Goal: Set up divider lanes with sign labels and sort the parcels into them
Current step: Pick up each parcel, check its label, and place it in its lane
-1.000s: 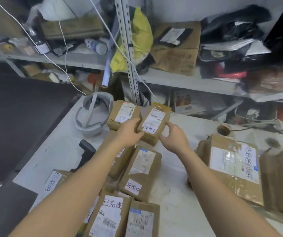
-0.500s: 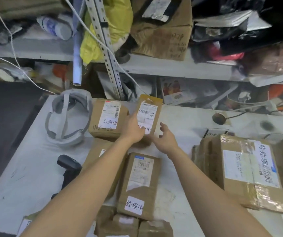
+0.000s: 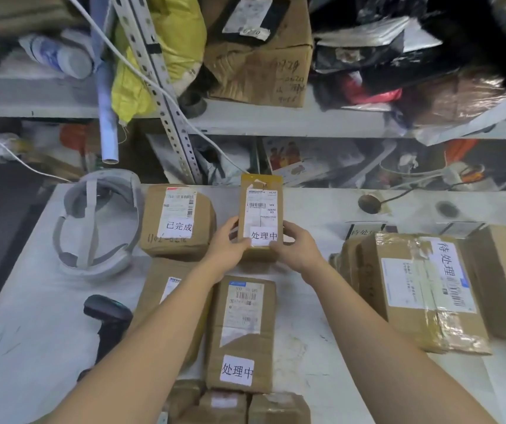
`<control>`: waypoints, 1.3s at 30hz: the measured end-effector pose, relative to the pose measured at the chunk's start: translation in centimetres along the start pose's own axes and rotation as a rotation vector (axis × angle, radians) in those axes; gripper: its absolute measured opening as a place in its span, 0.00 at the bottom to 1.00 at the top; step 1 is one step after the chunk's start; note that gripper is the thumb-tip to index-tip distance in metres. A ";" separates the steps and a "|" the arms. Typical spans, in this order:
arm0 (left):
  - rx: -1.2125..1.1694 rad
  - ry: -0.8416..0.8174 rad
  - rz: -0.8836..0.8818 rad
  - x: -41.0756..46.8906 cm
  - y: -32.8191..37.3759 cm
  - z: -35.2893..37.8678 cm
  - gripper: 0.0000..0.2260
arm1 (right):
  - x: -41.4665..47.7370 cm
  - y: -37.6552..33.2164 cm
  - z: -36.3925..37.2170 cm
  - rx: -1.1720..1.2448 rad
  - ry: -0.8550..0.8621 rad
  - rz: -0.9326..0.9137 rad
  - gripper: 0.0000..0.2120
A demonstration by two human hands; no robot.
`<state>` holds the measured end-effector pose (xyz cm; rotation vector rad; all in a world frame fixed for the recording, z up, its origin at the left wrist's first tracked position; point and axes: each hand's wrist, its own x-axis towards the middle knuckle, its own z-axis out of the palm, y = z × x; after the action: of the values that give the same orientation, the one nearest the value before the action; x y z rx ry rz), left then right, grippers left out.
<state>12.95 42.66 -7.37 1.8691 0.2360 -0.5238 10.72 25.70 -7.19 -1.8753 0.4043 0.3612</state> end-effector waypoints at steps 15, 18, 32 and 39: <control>-0.089 0.049 0.431 -6.7 6.3 -1.1 0.28 | -10.0 -7.6 -3.8 0.064 0.179 -0.210 0.24; -0.080 0.064 0.489 -8.6 8.0 -0.9 0.28 | -12.4 -8.4 -5.0 0.063 0.220 -0.272 0.24; -0.074 -0.003 0.643 -21.1 14.0 11.6 0.27 | -25.0 -3.2 -18.7 0.170 0.364 -0.431 0.25; -0.090 -0.089 0.585 -27.0 15.5 25.1 0.28 | -30.6 4.2 -30.5 0.079 0.401 -0.397 0.29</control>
<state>-10.60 16.24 11.30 1.7164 -0.3371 -0.1862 -16.97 -1.30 12.51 -1.8950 0.2959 -0.2977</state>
